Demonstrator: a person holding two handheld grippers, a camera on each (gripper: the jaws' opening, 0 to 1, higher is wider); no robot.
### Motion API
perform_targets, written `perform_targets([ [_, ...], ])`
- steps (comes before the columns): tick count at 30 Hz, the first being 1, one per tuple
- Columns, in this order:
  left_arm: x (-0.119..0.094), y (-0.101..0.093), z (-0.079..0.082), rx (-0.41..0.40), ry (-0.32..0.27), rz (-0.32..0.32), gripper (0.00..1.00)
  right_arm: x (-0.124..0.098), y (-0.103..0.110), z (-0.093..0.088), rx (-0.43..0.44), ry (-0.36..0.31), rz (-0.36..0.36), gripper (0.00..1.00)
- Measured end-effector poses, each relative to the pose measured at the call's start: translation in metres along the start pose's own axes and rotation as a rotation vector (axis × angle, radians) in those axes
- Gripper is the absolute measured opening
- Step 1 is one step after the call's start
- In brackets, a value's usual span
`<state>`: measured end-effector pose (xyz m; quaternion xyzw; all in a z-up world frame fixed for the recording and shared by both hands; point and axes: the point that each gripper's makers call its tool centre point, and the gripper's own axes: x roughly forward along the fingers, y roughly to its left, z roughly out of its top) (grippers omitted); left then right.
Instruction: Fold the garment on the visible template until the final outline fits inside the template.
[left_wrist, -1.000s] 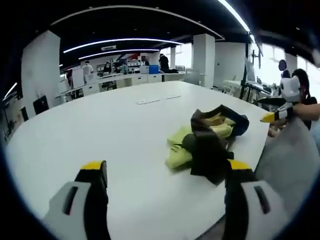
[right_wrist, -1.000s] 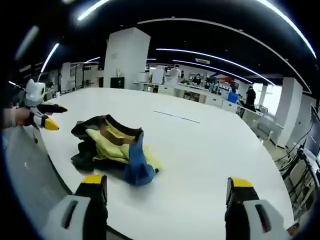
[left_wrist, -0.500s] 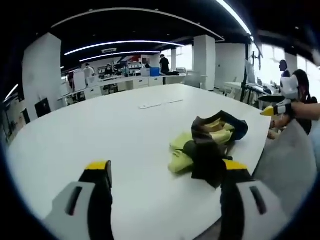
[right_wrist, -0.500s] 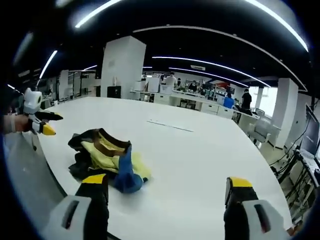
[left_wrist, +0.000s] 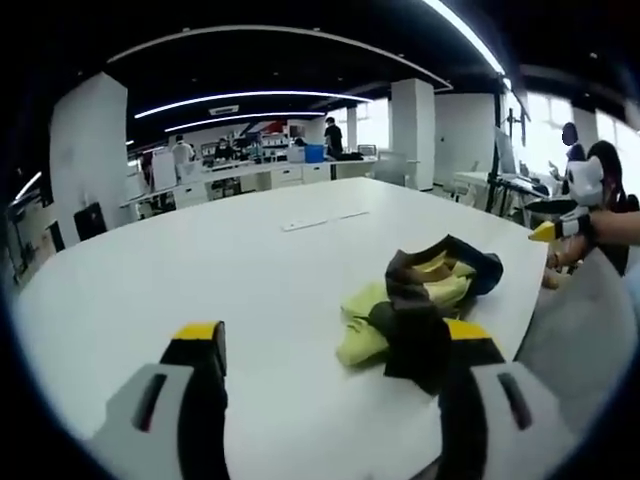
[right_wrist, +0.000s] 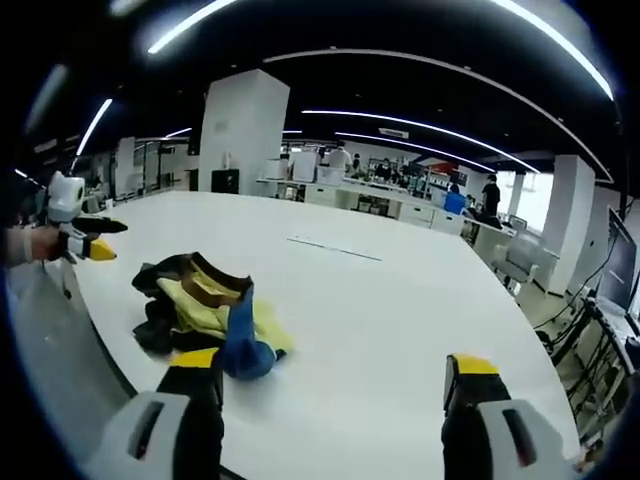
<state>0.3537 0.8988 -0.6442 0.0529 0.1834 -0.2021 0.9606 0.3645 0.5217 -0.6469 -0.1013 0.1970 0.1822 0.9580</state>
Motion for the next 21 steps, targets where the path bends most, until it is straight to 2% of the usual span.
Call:
perform_targets([
  [9, -0.002, 0.001, -0.008, -0.012, 0.02, -0.011, 0.82, 0.002, 0.002, -0.004, -0.01, 0.018, 0.008, 0.9],
  [21, -0.007, 0.002, -0.013, -0.041, 0.019, -0.005, 0.79, 0.004, 0.006, -0.005, -0.017, 0.016, 0.011, 0.88],
])
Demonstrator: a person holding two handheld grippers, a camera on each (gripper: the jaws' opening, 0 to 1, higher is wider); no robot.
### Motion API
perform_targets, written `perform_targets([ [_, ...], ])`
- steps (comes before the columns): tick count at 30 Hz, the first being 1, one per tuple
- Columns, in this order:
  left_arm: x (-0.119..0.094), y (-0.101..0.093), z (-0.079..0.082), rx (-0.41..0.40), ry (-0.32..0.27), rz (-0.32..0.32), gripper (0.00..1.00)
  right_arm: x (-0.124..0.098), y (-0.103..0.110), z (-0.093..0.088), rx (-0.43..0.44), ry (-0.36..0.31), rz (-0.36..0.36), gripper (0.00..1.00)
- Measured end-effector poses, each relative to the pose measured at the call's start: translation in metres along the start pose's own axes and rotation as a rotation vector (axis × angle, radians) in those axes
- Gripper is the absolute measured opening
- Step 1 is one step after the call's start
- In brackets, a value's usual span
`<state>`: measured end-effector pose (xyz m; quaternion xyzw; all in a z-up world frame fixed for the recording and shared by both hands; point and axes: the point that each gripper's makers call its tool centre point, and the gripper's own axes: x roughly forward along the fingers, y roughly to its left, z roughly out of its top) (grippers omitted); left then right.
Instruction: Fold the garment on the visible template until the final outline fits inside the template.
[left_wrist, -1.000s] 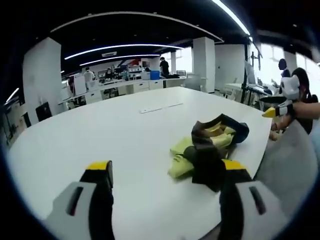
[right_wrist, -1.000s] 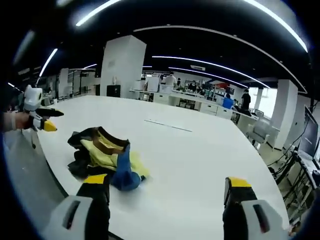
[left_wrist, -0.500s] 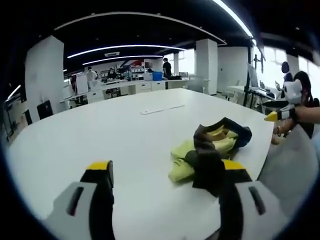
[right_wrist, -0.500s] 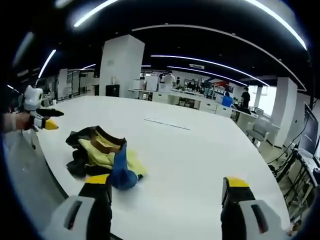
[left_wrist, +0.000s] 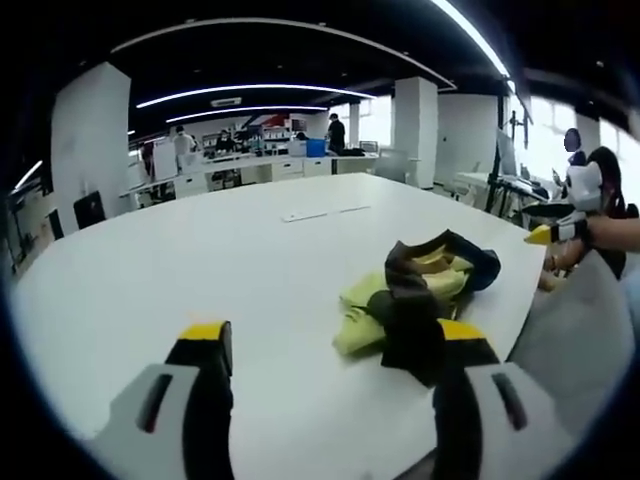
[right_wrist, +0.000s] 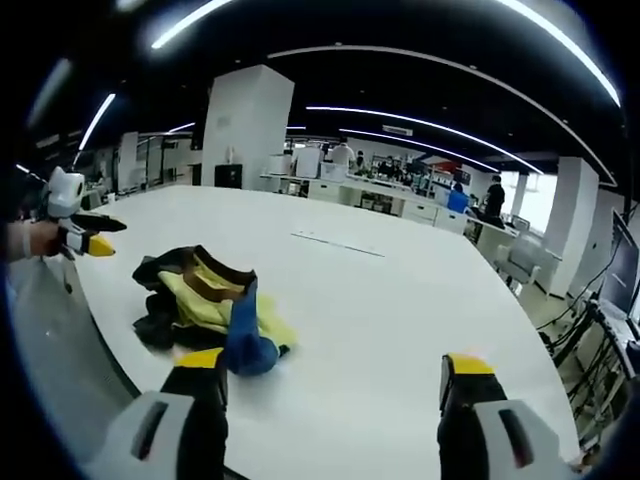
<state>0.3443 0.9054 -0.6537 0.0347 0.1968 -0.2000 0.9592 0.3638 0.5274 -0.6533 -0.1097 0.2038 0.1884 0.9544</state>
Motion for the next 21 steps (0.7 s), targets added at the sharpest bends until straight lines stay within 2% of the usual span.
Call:
perform_targets([
  [8, 0.002, -0.004, 0.0, -0.007, -0.001, 0.0, 0.78, -0.004, 0.0, -0.005, 0.003, 0.008, -0.006, 0.85],
  [15, 0.007, -0.014, 0.0, -0.006, 0.009, -0.027, 0.72, -0.004, -0.002, -0.005, -0.006, 0.008, -0.005, 0.84],
  [21, 0.009, -0.015, 0.001, -0.011, 0.002, -0.028, 0.72, -0.003, -0.002, -0.005, -0.007, 0.009, -0.002, 0.83],
])
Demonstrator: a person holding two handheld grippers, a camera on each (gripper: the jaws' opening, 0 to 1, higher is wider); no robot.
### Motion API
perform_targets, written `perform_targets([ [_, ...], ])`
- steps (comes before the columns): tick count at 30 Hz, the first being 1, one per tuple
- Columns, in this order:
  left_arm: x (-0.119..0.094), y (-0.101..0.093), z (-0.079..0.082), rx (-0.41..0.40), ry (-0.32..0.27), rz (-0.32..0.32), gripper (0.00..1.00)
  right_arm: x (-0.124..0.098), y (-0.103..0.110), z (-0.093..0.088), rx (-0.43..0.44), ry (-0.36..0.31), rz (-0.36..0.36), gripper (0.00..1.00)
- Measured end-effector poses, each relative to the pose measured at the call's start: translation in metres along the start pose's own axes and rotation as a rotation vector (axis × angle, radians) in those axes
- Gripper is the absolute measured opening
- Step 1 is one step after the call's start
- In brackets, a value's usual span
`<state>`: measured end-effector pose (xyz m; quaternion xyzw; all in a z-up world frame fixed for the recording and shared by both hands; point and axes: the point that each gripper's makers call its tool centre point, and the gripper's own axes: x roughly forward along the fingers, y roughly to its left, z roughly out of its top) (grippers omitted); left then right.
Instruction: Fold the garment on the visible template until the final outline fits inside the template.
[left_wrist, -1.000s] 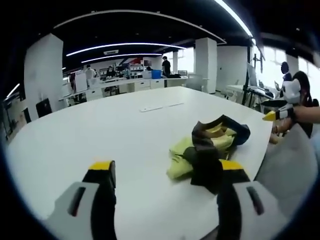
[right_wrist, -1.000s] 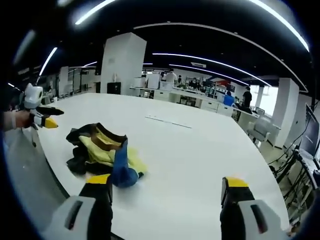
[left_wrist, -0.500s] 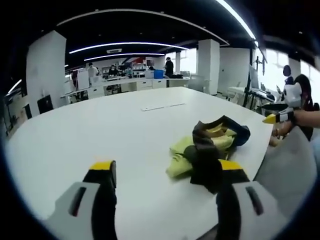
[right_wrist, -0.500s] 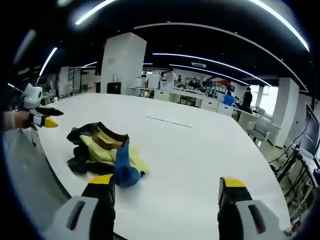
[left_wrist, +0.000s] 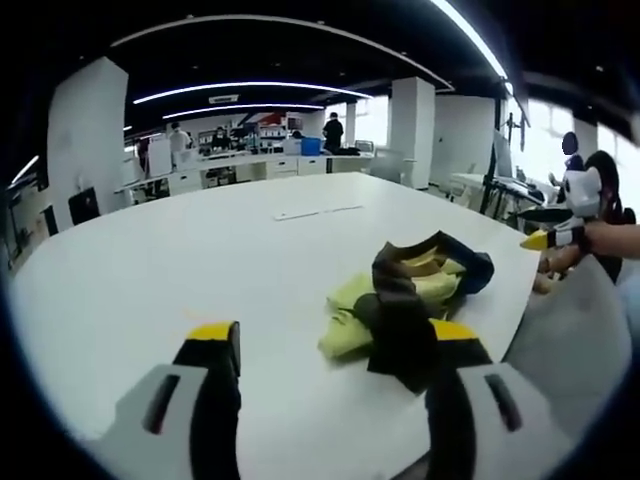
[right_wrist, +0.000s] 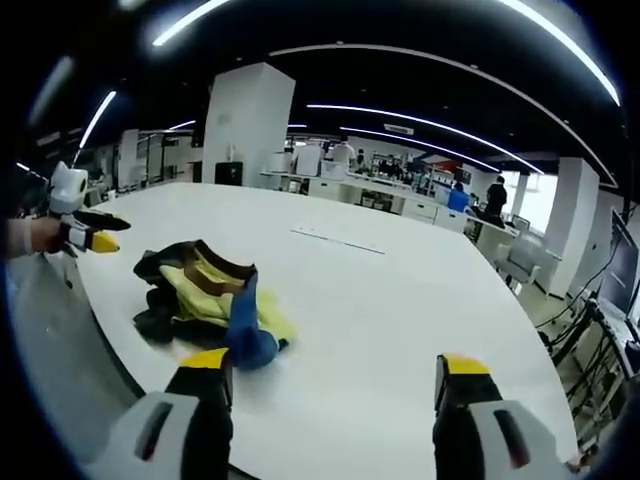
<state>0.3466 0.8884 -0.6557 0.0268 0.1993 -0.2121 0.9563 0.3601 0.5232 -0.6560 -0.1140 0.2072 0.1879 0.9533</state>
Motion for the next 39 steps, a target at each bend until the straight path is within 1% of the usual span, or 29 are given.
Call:
perform_targets([
  [9, 0.002, -0.003, -0.004, -0.019, 0.003, -0.013, 0.72, 0.001, 0.002, -0.003, -0.003, 0.011, 0.002, 0.82],
  [13, 0.003, -0.003, -0.008, -0.026, 0.013, -0.02, 0.71, 0.001, 0.003, -0.002, -0.003, 0.009, 0.005, 0.79],
  [18, 0.006, -0.011, -0.005, -0.028, 0.013, -0.042, 0.62, 0.001, 0.006, -0.001, -0.005, 0.008, 0.011, 0.75],
  [20, 0.008, -0.015, -0.003, -0.042, 0.008, -0.044, 0.58, 0.002, 0.009, 0.0, -0.01, 0.005, 0.017, 0.73],
  [21, 0.008, -0.016, -0.002, -0.049, 0.005, -0.044, 0.57, 0.002, 0.011, 0.001, -0.013, 0.005, 0.023, 0.71],
  [24, 0.011, -0.021, 0.0, -0.061, 0.005, -0.045, 0.52, 0.004, 0.02, 0.004, -0.04, 0.002, 0.049, 0.64],
  [26, 0.013, -0.024, 0.001, -0.061, 0.009, -0.044, 0.48, 0.007, 0.027, 0.007, -0.058, 0.002, 0.064, 0.62],
  [28, 0.016, -0.03, 0.001, -0.056, 0.016, -0.055, 0.43, 0.012, 0.036, 0.008, -0.075, 0.011, 0.099, 0.57],
  [29, 0.018, -0.034, -0.001, -0.046, 0.031, -0.059, 0.41, 0.013, 0.04, 0.008, -0.083, 0.017, 0.117, 0.54],
  [30, 0.02, -0.037, -0.001, -0.044, 0.036, -0.06, 0.39, 0.015, 0.043, 0.008, -0.094, 0.021, 0.125, 0.52],
  [32, 0.022, -0.042, -0.002, -0.05, 0.046, -0.065, 0.37, 0.019, 0.051, 0.01, -0.134, 0.027, 0.14, 0.5],
  [34, 0.024, -0.048, -0.006, -0.053, 0.067, -0.067, 0.34, 0.023, 0.057, 0.009, -0.185, 0.047, 0.155, 0.46],
  [35, 0.025, -0.052, -0.008, -0.046, 0.072, -0.074, 0.31, 0.024, 0.06, 0.009, -0.201, 0.047, 0.165, 0.44],
  [37, 0.025, -0.057, -0.009, -0.049, 0.073, -0.077, 0.27, 0.027, 0.065, 0.011, -0.223, 0.044, 0.169, 0.42],
  [38, 0.026, -0.058, -0.01, -0.051, 0.076, -0.078, 0.25, 0.029, 0.069, 0.011, -0.234, 0.051, 0.183, 0.4],
  [39, 0.027, -0.058, -0.011, -0.047, 0.082, -0.074, 0.24, 0.03, 0.072, 0.011, -0.243, 0.055, 0.192, 0.37],
])
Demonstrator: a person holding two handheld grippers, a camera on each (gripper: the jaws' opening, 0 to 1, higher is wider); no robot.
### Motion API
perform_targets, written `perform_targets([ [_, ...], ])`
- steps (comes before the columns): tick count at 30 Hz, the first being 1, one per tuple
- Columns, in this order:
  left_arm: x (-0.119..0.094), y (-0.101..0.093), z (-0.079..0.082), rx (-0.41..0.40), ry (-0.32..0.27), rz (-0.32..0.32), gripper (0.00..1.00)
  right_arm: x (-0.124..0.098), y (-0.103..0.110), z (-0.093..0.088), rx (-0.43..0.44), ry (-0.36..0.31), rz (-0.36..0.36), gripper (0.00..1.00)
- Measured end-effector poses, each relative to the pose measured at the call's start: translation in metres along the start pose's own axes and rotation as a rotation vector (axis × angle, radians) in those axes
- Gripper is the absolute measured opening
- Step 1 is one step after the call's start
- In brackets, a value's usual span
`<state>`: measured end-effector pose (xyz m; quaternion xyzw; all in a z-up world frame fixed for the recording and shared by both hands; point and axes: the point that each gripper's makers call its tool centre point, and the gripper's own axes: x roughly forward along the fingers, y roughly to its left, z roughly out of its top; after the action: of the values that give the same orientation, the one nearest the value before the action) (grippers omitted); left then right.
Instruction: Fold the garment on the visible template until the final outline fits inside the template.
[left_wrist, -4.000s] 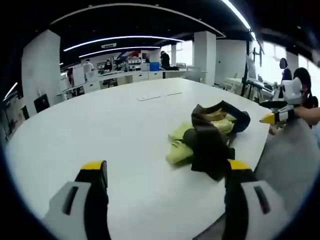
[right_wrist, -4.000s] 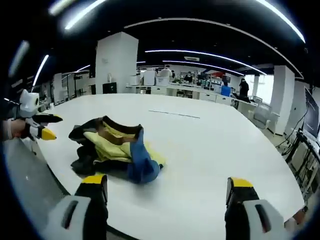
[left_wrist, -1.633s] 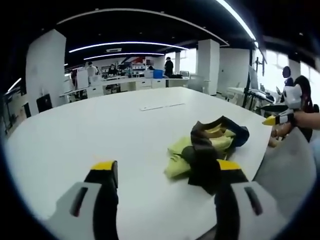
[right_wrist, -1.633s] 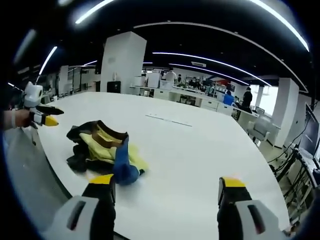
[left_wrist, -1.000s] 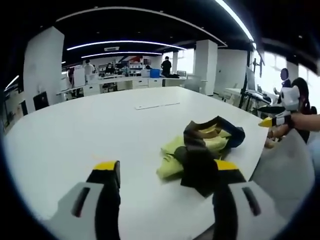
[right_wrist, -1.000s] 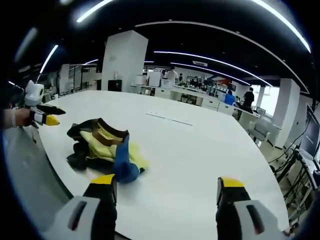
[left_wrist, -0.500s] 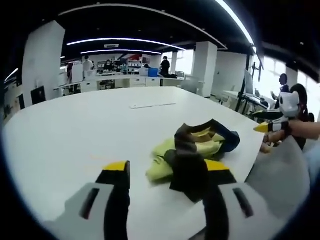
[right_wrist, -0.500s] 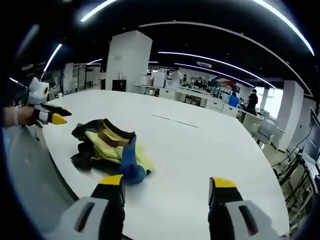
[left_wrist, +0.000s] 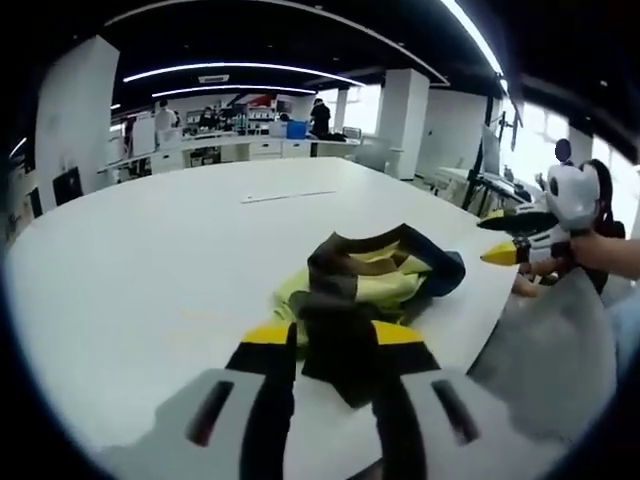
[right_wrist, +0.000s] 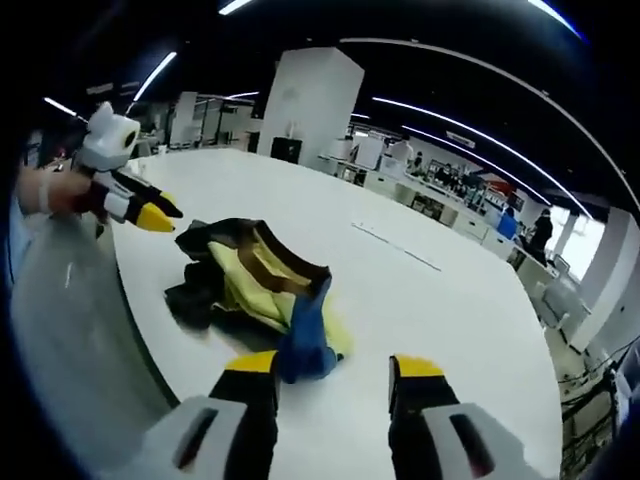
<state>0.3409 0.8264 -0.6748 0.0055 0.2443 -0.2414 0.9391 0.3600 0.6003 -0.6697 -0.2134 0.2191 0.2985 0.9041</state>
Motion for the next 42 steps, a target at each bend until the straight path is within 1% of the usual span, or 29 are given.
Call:
perform_targets([
  [2, 0.001, -0.001, -0.001, 0.028, 0.005, 0.011, 0.23, 0.004, 0.005, 0.0, -0.033, 0.011, 0.015, 0.3],
  [5, 0.003, -0.003, -0.001, 0.034, 0.017, 0.015, 0.22, 0.01, 0.01, 0.0, -0.067, 0.021, 0.031, 0.29],
  [6, 0.004, -0.004, -0.002, 0.037, 0.026, 0.015, 0.21, 0.013, 0.013, 0.0, -0.079, 0.03, 0.042, 0.27],
  [7, 0.004, -0.005, -0.002, 0.061, 0.035, 0.016, 0.19, 0.015, 0.015, 0.0, -0.093, 0.035, 0.045, 0.25],
  [8, 0.004, -0.005, -0.002, 0.092, 0.041, 0.024, 0.18, 0.018, 0.018, 0.001, -0.127, 0.036, 0.051, 0.23],
  [10, 0.006, -0.005, -0.004, 0.144, 0.053, 0.043, 0.18, 0.022, 0.021, 0.001, -0.166, 0.047, 0.056, 0.22],
  [12, 0.009, -0.009, -0.007, 0.16, 0.071, 0.039, 0.17, 0.026, 0.026, 0.002, -0.222, 0.06, 0.066, 0.19],
  [14, 0.012, -0.011, -0.003, 0.16, 0.062, 0.041, 0.17, 0.028, 0.027, 0.003, -0.267, 0.07, 0.068, 0.14],
  [16, 0.015, -0.01, 0.0, 0.166, 0.055, 0.051, 0.16, 0.031, 0.029, 0.006, -0.275, 0.063, 0.063, 0.12],
  [19, 0.02, -0.01, 0.001, 0.182, 0.066, 0.064, 0.17, 0.038, 0.029, 0.002, -0.289, 0.1, 0.064, 0.08],
  [20, 0.02, -0.008, 0.0, 0.182, 0.076, 0.076, 0.17, 0.039, 0.03, 0.0, -0.293, 0.102, 0.069, 0.07],
  [21, 0.021, -0.006, -0.003, 0.204, 0.099, 0.09, 0.17, 0.041, 0.029, -0.002, -0.287, 0.115, 0.068, 0.06],
  [22, 0.022, -0.005, -0.005, 0.246, 0.115, 0.098, 0.15, 0.043, 0.029, -0.004, -0.285, 0.122, 0.065, 0.05],
  [25, 0.024, -0.005, -0.006, 0.238, 0.108, 0.1, 0.14, 0.044, 0.026, -0.007, -0.265, 0.143, 0.053, 0.03],
  [27, 0.025, -0.003, -0.005, 0.219, 0.1, 0.108, 0.13, 0.043, 0.023, -0.008, -0.275, 0.151, 0.04, 0.01],
  [30, 0.025, -0.001, -0.004, 0.226, 0.103, 0.119, 0.05, 0.044, 0.021, -0.009, -0.261, 0.157, 0.037, 0.0],
  [32, 0.024, 0.0, -0.004, 0.218, 0.105, 0.117, 0.0, 0.044, 0.019, -0.01, -0.267, 0.162, 0.032, 0.0],
  [33, 0.024, 0.001, -0.004, 0.199, 0.108, 0.114, 0.0, 0.043, 0.019, -0.01, -0.269, 0.162, 0.03, 0.0],
  [36, 0.022, 0.003, -0.004, 0.177, 0.117, 0.113, 0.0, 0.042, 0.017, -0.011, -0.259, 0.163, 0.024, 0.0],
  [38, 0.021, 0.003, -0.002, 0.139, 0.11, 0.105, 0.0, 0.04, 0.014, -0.008, -0.251, 0.149, 0.016, 0.0],
  [39, 0.02, 0.003, -0.002, 0.124, 0.112, 0.1, 0.0, 0.037, 0.011, -0.004, -0.251, 0.129, -0.002, 0.0],
  [40, 0.017, 0.004, -0.001, 0.115, 0.114, 0.088, 0.0, 0.035, 0.009, -0.002, -0.251, 0.121, -0.009, 0.0],
  [42, 0.015, 0.009, 0.001, 0.114, 0.103, 0.096, 0.0, 0.03, 0.0, 0.005, -0.226, 0.084, -0.041, 0.0],
])
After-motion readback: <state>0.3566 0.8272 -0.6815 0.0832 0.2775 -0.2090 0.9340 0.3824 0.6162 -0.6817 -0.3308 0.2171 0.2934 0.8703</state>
